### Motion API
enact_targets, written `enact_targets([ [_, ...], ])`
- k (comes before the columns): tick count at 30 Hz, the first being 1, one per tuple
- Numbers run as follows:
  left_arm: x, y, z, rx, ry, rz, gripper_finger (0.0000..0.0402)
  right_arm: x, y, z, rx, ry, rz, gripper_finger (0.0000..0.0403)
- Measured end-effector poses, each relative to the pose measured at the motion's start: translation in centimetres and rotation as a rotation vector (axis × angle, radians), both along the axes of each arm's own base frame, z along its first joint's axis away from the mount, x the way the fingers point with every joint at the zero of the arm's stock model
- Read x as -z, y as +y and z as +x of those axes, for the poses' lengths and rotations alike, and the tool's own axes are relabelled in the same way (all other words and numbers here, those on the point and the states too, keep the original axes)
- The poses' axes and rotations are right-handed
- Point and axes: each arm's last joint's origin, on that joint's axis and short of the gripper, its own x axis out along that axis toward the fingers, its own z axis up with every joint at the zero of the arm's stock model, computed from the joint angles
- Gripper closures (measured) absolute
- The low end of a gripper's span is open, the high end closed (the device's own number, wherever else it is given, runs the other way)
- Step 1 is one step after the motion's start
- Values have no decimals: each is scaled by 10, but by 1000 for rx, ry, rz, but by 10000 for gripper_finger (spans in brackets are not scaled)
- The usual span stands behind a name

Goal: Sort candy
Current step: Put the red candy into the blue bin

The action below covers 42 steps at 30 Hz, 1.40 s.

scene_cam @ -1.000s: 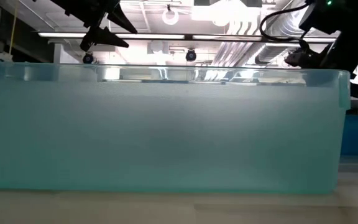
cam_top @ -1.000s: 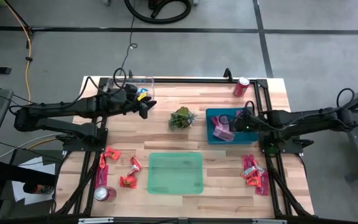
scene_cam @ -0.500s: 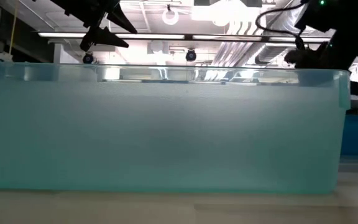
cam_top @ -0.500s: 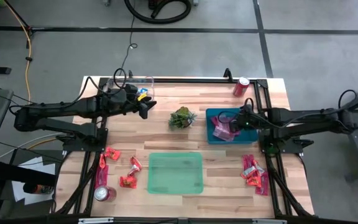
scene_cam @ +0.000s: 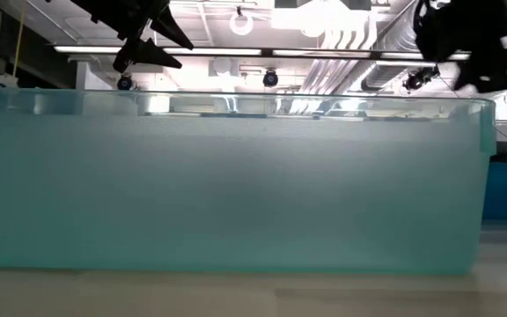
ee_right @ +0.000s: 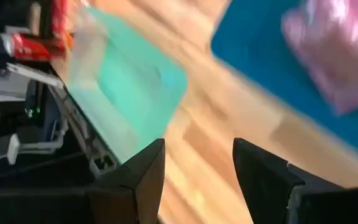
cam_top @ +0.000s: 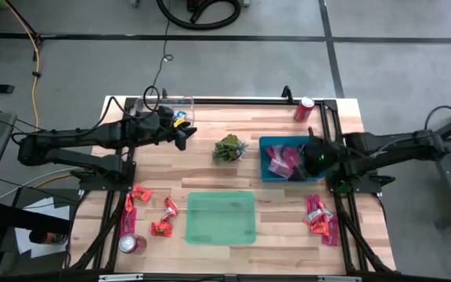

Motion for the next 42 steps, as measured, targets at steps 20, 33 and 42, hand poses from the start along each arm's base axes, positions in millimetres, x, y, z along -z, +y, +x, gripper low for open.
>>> enact_targets([
  [20,2,0,-1,-3,18,-3,202,113,62,-22,226,719,-26,219],
  [33,2,0,-1,-4,16,-6,202,140,69,-7,241,820,-103,225],
  [42,2,0,-1,-3,17,-5,202,134,71,-2,181,737,-152,389],
])
